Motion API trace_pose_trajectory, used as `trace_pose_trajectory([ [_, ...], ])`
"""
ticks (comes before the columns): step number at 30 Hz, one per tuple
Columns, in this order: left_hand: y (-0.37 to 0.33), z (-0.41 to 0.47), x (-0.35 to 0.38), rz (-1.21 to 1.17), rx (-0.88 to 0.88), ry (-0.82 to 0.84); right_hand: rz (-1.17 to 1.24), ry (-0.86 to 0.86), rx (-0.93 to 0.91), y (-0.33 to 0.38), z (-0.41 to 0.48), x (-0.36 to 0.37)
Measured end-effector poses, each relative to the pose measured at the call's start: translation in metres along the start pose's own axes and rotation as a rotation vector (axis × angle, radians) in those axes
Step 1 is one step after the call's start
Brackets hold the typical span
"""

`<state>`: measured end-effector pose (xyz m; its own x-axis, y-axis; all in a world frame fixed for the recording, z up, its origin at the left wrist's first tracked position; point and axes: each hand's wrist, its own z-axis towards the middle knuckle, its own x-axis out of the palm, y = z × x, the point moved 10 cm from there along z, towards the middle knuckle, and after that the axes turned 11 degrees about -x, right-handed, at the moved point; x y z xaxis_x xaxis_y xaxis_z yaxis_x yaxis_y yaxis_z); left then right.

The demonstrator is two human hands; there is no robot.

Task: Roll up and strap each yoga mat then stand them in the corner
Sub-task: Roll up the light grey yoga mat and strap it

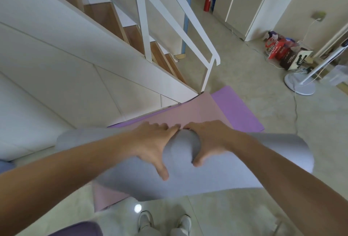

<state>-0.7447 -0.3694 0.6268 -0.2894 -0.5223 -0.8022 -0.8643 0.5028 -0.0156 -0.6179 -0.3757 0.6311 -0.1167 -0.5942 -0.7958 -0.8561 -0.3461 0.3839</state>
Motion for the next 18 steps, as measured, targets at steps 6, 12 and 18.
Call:
trace_pose_trajectory([
  [6,-0.012,0.0,-0.02,0.129,0.068,-0.32,0.303,0.059,0.065,-0.006,-0.01,0.006],
  [12,0.032,0.005,-0.009,-0.344,-0.069,0.157,-0.345,-0.086,-0.095,0.035,-0.009,0.012],
  [18,0.002,-0.014,-0.021,0.074,0.025,-0.09,0.113,-0.026,0.033,0.003,-0.003,-0.01],
])
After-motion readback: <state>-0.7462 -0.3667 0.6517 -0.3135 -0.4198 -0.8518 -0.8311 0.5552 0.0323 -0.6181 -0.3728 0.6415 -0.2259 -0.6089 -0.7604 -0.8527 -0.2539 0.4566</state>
